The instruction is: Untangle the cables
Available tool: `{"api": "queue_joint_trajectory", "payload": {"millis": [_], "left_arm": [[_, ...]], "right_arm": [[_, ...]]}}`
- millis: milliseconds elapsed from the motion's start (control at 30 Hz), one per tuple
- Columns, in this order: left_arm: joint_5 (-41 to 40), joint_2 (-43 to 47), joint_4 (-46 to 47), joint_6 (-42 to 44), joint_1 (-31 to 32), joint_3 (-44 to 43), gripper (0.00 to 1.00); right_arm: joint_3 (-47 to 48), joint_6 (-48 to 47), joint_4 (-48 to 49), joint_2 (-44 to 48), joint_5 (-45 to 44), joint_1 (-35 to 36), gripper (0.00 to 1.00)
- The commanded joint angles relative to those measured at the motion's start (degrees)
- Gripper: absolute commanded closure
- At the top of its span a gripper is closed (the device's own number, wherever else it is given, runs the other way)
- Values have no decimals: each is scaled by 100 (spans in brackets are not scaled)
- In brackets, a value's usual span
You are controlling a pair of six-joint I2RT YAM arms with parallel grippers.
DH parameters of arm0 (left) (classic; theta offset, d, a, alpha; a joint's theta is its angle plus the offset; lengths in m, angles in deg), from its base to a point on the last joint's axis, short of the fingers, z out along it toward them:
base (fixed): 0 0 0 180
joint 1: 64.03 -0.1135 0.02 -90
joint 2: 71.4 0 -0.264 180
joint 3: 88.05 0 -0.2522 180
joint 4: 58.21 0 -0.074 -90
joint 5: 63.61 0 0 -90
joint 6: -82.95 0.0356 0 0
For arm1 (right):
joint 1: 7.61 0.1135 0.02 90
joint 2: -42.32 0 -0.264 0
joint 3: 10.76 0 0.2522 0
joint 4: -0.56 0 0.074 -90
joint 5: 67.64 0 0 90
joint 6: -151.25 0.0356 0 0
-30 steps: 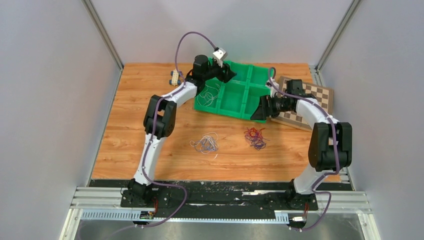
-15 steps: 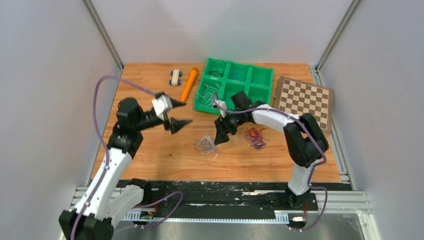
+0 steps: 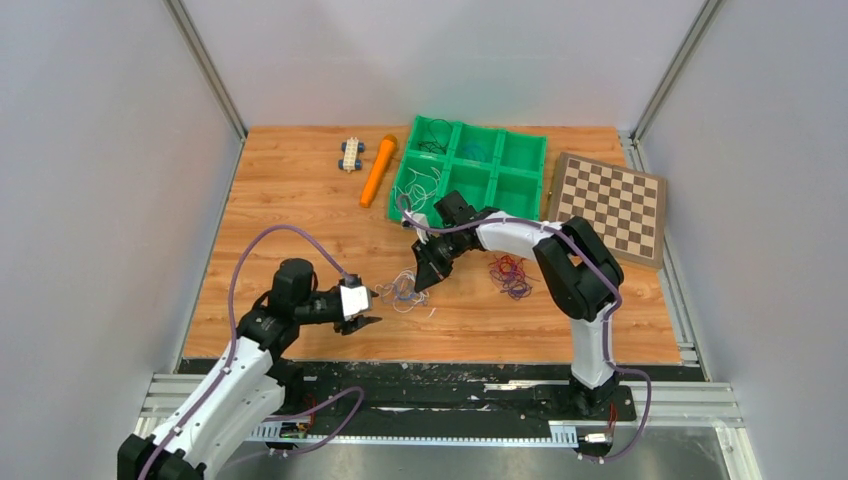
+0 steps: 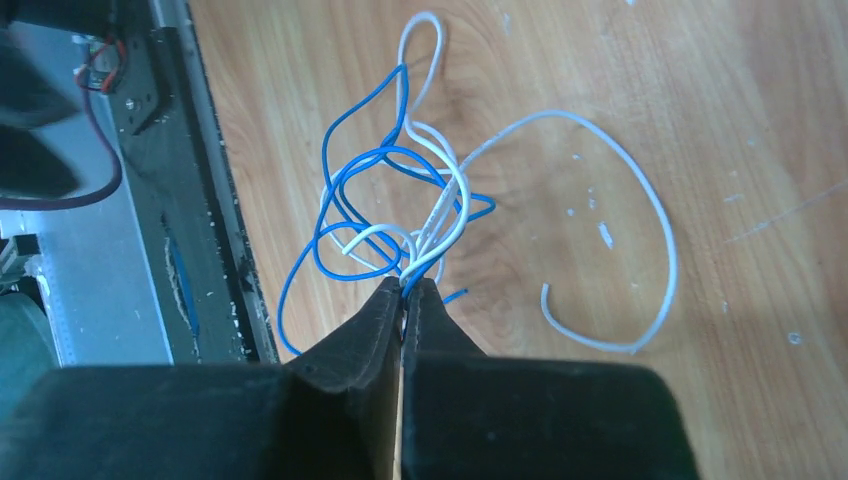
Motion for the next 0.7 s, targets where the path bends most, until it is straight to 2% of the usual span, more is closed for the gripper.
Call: {"api": "queue_joint_trajectory", "payload": {"millis": [0,300,667], "left_arm": [[-512,-116,756,875,287,289,42],[-792,-991,1699,1485,994,185,42],[-1014,-1968,2169,2394,1730,88,45]], "right_arm": [[-36,45,247,489,573,30,100],[-185,203,309,570,820,145,100],[-203,380,396,493,1070,148,100]]}}
